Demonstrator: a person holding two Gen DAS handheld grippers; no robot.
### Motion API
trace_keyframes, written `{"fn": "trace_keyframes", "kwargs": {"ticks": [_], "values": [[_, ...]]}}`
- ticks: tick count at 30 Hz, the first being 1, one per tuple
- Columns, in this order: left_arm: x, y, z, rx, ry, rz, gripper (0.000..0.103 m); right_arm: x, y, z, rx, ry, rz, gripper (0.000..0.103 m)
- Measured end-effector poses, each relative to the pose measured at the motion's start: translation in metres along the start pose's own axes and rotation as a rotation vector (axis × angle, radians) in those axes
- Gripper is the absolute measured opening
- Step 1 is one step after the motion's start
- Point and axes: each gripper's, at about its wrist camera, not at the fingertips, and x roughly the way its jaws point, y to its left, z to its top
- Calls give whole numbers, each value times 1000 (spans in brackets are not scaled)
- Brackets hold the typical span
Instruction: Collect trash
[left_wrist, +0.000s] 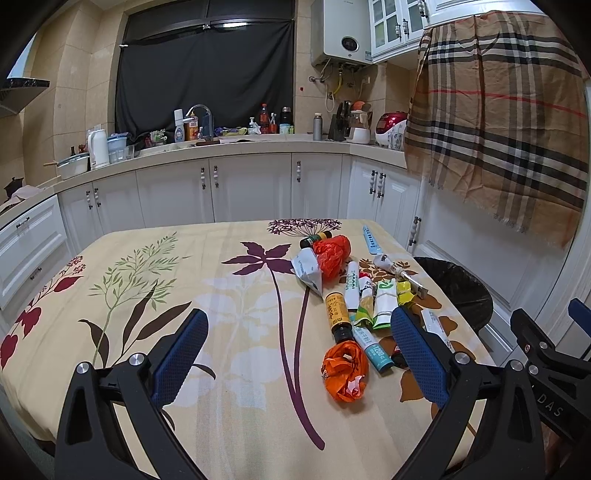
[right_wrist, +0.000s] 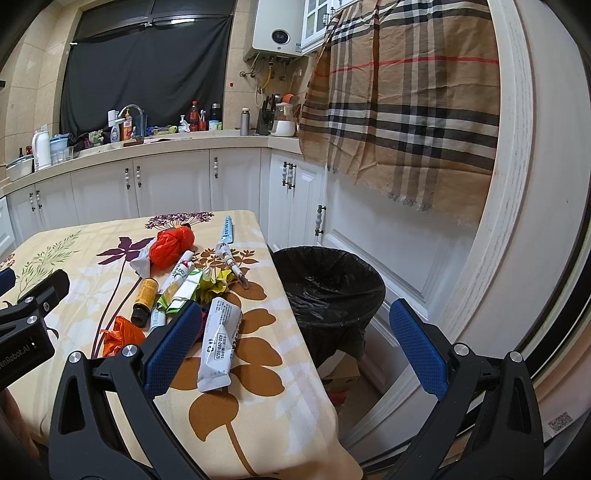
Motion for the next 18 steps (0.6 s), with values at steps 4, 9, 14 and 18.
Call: {"fn": "trace_keyframes", "kwargs": {"ticks": [4,9,14,18], "values": [[0,0,0,1,0,-1,96,0,0,0,-2,0,-1,99],[0,1,0,0,0,0,96,0,0,1,-1,0,-1,99],[-1,0,-1,-3,3,-1,96,-1,0,1,-1,1,-1,99],[-1,1,-1,-1,2,-1,96,-2,1,0,-1,1,0,99]]}}
